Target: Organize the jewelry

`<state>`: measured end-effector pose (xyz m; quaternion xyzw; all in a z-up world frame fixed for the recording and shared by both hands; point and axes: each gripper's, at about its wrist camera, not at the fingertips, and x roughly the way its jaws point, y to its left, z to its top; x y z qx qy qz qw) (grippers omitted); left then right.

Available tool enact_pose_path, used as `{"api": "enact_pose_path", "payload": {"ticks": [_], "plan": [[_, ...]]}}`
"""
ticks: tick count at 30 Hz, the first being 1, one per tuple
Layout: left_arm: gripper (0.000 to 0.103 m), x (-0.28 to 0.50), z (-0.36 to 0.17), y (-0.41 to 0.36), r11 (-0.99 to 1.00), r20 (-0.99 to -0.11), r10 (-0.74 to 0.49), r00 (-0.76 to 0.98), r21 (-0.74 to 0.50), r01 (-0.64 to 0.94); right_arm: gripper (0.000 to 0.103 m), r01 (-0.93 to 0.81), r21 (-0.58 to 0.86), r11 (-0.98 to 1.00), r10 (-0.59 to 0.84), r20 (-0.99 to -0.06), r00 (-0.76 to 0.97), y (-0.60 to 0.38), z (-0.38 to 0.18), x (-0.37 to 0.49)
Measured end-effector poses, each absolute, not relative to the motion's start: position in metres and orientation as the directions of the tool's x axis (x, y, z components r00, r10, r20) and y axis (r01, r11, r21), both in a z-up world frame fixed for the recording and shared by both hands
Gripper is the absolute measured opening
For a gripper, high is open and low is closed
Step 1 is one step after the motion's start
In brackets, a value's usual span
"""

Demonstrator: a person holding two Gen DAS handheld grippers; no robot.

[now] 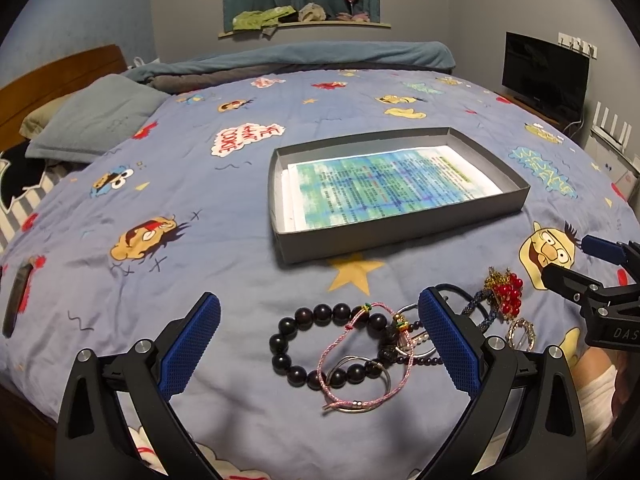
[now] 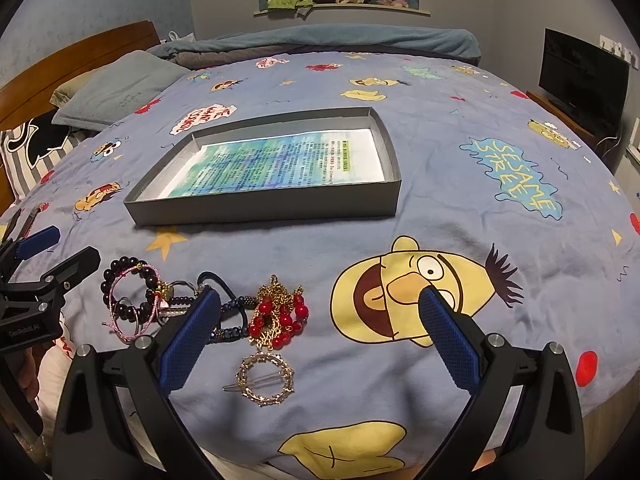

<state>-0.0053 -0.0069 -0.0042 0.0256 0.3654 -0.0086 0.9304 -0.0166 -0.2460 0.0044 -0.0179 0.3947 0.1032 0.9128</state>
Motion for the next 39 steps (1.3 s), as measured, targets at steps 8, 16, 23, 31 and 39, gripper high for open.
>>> {"api": "enact_pose_path", "payload": {"ticks": [8,16,23,31,39], "plan": [[0.098,-0.005,-0.005,-0.008,0.998,-0.680,0.010,0.734,0.049,0.032,0.098,-0.201,0.048,0.978,0.172,-0.726,0.666,-0.246,0.004,-0.016],[0.098,-0.004,-0.004,-0.008,0.998,-0.680,0.014,0.733,0.054,0.031,0.098,-0.200,0.048,0.979,0.171,-0.727,0.665,-0.246,0.003,-0.016],[0.098,-0.004,-0.005,-0.009,0.998,-0.679,0.015,0.734,0.056,0.032,0.098,-0.196,0.050,0.979,0.170,-0.729,0.663,-0.248,0.003,-0.015],[0.098,-0.004,-0.005,-0.009,0.998,-0.680,0.016,0.733,0.057,0.031,0.098,-0.196,0.049,0.979,0.169,-0.730,0.663,-0.248,0.002,-0.014],[0.098,-0.005,-0.020,-0.003,0.996,-0.691,-0.003,0.723,0.059,0.062,0.098,-0.227,0.049,0.973,0.190,-0.732,0.654,-0.250,-0.003,-0.017]]}}
